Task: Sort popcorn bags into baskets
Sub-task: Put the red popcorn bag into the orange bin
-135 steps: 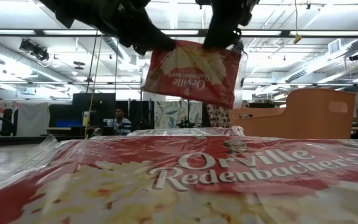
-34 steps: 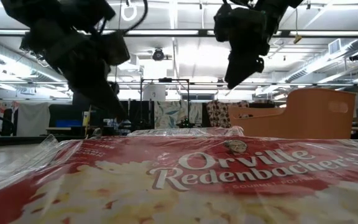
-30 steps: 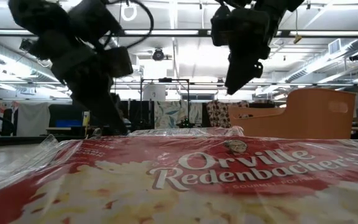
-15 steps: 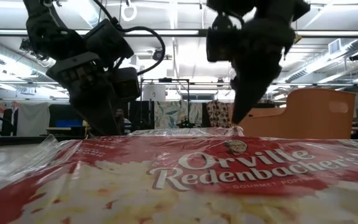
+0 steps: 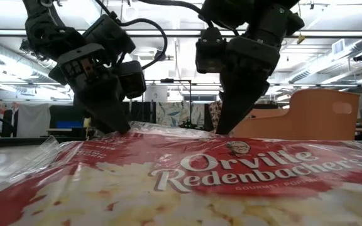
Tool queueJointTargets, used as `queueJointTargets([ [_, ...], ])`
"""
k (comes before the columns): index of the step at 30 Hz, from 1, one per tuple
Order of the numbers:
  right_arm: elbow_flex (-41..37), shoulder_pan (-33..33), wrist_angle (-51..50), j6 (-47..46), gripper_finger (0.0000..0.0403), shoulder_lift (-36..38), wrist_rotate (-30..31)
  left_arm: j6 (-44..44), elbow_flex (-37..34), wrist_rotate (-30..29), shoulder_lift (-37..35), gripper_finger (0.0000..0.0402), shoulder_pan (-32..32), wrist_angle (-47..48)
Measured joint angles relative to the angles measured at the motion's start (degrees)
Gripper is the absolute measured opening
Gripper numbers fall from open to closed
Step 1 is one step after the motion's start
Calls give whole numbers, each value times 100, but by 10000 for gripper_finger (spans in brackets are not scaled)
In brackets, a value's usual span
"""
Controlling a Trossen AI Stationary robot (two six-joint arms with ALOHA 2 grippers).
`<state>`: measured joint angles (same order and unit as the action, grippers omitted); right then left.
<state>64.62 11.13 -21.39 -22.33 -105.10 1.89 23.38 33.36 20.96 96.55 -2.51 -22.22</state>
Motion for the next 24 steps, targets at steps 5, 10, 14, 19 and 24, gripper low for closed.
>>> queueJointTargets([
  [5, 0, 0, 0, 33, 168, 28, -12, -69, 0, -169, 0, 130, 5, -13],
  [10, 253, -13, -947, -6, 168, 382, 112, -186, 4, -195, -13, 71, 10, -51],
  [14, 690, 31, -1827, -12, 168, 628, 653, -308, 11, -180, -22, 28, 10, -76],
  [19, 960, 86, -1803, 183, 169, 831, 935, -523, 11, -130, -120, 9, 10, 15],
  [24, 968, 34, -1092, 431, 178, 785, 902, -886, 7, -249, -437, 13, -2, 29],
])
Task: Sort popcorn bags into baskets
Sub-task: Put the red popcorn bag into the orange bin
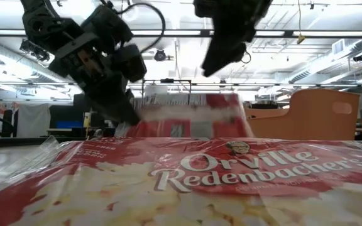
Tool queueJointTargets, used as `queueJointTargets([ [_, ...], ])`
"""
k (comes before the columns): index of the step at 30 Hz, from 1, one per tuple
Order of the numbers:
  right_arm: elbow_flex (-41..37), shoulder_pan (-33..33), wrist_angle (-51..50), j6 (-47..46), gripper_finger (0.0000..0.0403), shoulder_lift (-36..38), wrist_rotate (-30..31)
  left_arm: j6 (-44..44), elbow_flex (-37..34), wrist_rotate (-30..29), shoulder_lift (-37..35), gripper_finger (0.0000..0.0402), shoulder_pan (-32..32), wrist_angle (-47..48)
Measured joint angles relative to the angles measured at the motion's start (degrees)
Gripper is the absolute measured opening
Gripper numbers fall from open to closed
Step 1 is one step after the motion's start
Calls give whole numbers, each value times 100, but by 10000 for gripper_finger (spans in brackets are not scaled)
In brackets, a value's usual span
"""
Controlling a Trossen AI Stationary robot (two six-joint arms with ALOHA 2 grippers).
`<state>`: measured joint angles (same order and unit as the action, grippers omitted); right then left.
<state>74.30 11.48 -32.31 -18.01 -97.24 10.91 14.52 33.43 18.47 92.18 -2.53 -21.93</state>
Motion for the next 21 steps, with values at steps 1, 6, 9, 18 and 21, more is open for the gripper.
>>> queueJointTargets([
  [1, 0, -20, 59, 20, 182, -17, -21, -61, 0, -75, -58, 13, -24, -28],
  [6, -4, -173, 175, 54, 202, -111, -172, -503, 0, -465, -287, 14, -155, -55],
  [9, 1, -250, 318, 65, 211, -197, -497, -664, -2, -706, -398, 14, -222, -46],
  [18, -4, -292, 341, 65, 192, -298, -984, -966, -7, -1098, -568, 15, -248, -139],
  [21, -4, -288, 354, 69, 172, -298, -1077, -978, -5, -1097, -603, 15, -246, -116],
])
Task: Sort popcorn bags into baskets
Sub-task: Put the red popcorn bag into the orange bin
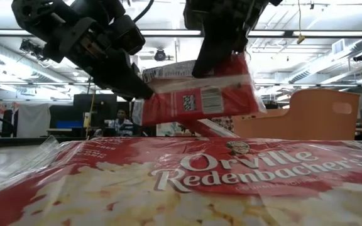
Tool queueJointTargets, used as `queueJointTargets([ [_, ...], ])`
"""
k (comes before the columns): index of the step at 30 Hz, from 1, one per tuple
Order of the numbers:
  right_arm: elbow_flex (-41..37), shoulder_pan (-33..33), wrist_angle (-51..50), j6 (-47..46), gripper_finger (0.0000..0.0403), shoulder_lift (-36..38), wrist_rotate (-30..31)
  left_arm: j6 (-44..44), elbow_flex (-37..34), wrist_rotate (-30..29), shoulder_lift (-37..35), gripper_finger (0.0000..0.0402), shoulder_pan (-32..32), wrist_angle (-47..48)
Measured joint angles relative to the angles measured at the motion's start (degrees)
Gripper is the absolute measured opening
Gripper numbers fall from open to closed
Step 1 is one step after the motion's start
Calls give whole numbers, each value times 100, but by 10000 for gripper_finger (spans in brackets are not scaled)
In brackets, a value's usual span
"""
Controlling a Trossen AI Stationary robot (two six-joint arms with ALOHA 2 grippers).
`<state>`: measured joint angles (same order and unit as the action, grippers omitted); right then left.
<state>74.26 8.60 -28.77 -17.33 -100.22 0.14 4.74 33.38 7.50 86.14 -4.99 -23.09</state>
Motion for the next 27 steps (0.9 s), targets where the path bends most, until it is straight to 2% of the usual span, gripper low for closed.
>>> queueJointTargets([
  [8, 0, -13, -108, 57, 81, -1, 9, 32, 0, -6, -13, 18, 4, 17],
  [13, 0, -17, -149, 60, 23, -2, -129, 87, 1, -32, -13, 45, 4, 69],
  [16, 22, -31, -264, 62, 22, 0, -127, 77, 5, -38, -13, 76, 39, 169],
  [20, 385, -83, -914, 42, 31, 73, -8, 56, 5, -40, -13, 119, 146, 343],
  [24, 826, -88, -1808, 86, 48, 169, 595, 66, 8, -41, -13, 143, 238, 550],
  [27, 993, -180, -2581, 42, 38, 310, 1292, 199, 8, -40, -13, 148, 258, 630],
])
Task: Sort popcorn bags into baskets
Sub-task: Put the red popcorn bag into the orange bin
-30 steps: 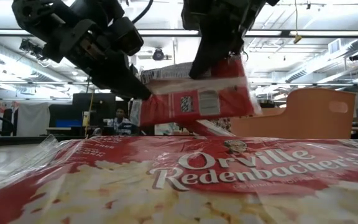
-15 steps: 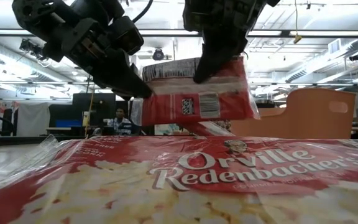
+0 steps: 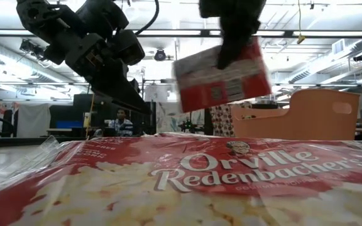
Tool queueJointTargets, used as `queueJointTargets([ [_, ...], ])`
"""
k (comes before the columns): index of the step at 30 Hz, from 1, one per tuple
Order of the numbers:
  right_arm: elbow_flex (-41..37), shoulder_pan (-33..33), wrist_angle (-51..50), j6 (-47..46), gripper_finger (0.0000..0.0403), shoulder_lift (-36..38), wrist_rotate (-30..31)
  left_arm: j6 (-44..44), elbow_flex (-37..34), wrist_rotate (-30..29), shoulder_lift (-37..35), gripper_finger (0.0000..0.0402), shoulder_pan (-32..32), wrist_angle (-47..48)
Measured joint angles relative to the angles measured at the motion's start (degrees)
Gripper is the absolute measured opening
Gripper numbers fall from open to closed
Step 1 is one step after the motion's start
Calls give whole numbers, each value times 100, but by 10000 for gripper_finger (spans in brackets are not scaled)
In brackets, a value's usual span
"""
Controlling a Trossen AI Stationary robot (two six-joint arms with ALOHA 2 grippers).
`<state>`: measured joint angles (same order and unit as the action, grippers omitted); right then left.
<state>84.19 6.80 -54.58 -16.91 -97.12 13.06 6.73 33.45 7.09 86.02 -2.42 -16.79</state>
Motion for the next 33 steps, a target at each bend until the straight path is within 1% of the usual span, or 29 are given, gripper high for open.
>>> queueJointTargets([
  [3, -1, -220, -544, -280, 24, 205, 516, 41, 0, 10, 0, 148, -38, 39],
  [6, -110, -449, -843, -616, 23, 490, 1039, 43, 0, 63, 0, 148, -123, 82],
  [9, -348, -700, -935, -1004, 35, 818, 1570, 37, 0, 72, 0, 148, -216, 103],
  [11, -543, -922, -1010, -1232, 41, 1045, 1769, 32, 0, 70, 0, 148, -265, 117],
  [17, -1388, -1573, -831, -1753, 33, 1572, 1781, 39, 0, 70, 0, 148, -354, 128],
  [22, -2126, -1886, -53, -1803, 33, 1823, 1429, 54, 0, 68, 0, 148, -361, 128],
  [27, -2648, -2093, 259, -1943, 51, 1909, 994, 57, 0, 68, 0, 148, -387, 135],
  [33, -2927, -2124, 204, -2140, 86, 2068, 833, 56, 0, 72, 0, 148, -431, 179],
])
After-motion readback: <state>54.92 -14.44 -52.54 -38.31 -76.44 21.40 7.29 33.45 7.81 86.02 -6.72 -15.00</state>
